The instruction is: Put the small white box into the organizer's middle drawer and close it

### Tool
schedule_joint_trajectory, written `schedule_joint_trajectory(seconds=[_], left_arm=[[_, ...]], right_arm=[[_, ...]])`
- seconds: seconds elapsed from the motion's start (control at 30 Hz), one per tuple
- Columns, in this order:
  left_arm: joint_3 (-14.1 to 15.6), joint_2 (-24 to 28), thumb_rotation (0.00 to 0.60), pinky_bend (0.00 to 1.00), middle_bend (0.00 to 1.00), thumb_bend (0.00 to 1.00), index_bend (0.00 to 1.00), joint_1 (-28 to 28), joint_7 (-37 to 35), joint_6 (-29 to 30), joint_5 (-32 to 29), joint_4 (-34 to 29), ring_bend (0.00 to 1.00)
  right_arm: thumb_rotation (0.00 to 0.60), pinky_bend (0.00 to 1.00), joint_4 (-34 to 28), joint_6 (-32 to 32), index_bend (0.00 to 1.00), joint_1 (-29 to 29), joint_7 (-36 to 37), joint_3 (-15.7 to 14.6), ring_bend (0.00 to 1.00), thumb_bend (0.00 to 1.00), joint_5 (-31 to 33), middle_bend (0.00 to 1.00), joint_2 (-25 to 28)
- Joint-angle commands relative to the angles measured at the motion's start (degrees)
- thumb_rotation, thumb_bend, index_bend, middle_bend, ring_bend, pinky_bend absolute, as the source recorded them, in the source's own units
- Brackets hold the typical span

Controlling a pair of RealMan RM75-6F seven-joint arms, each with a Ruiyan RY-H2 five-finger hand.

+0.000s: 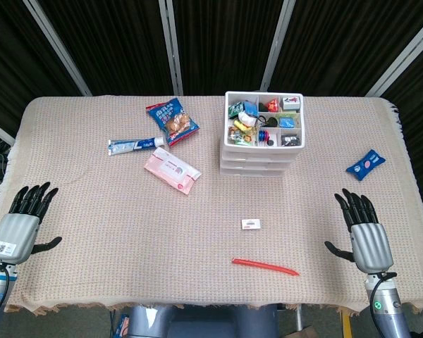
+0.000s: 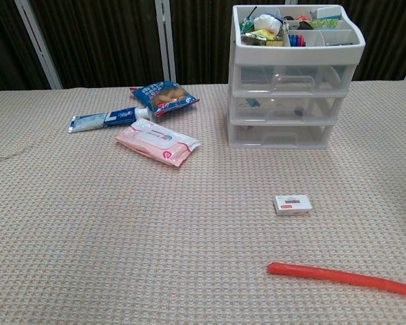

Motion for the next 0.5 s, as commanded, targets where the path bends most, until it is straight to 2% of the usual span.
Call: schedule_joint_trajectory(seconds=[0.03, 0.5], left_arm=[[0.0, 0.0, 0.6, 0.0, 0.0, 0.0, 0.01, 0.0, 0.0, 0.0, 0.0, 0.0, 0.0], [-0.1, 0.1, 0.6, 0.0, 0.0, 0.0, 0.0, 0.0, -0.2, -0.1, -0.3, -0.2, 0.0]], right_arm=[[0.6, 0.01, 0.0, 0.0, 0.05, 0.0, 0.0, 0.0, 0.0, 0.05, 0.0, 0.0, 0.0], [0.6, 0.01, -0.6, -0.2, 0.06, -0.1, 0.6, 0.1, 0.0, 0.05, 0.4, 0.0, 0.4]])
